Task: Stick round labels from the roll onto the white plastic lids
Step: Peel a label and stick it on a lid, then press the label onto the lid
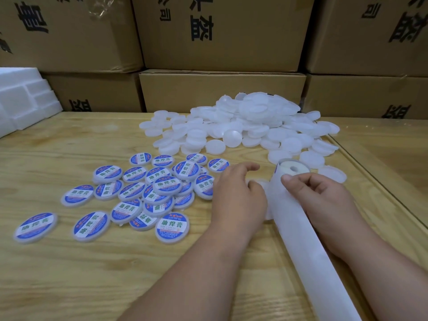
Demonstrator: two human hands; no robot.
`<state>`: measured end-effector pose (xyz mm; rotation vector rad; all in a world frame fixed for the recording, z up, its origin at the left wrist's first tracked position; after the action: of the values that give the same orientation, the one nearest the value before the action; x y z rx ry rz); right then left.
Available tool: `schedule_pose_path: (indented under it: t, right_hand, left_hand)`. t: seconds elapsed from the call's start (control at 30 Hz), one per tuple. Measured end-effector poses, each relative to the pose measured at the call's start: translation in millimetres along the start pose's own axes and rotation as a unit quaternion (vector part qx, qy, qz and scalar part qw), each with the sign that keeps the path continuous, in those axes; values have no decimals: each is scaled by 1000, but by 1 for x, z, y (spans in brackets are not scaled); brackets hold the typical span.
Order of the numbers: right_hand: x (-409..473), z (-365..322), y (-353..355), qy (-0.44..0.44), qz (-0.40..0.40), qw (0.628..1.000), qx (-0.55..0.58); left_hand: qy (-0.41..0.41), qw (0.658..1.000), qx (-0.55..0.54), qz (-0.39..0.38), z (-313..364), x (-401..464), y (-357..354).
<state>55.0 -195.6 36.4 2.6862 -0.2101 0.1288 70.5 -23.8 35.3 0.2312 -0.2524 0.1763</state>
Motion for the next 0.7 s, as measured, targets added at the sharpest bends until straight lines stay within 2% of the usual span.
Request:
schedule_pose_path:
  t: [0.07,0.2,0.33,0.7]
  right_hand:
    - [3,5,1,-4,4,1000,-24]
    - [6,15,5,-27,18,998,-48]
    - [6,19,5,-41,16,998,-43]
    - [8,23,16,-77,-37,995,-48]
  left_hand:
    - [-10,994,104,-29,2,-3,-6]
    - [13,984,168,-53,-2,-5,-8]
    - [33,979,193,-56,-5,-6,-7]
    - [10,979,184,-82,-8,-5,-14]
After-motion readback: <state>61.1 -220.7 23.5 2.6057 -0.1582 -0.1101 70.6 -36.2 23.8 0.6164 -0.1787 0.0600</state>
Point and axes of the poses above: each hand's wrist, its own x-axis towards the middle knuckle, its own y-axis out of the back of the hand, z = x × y, the point moved 9 cm from there along x, towards the middle knuckle, and after that the axes turned 15 degrees about -x, right-handed, at the moved point
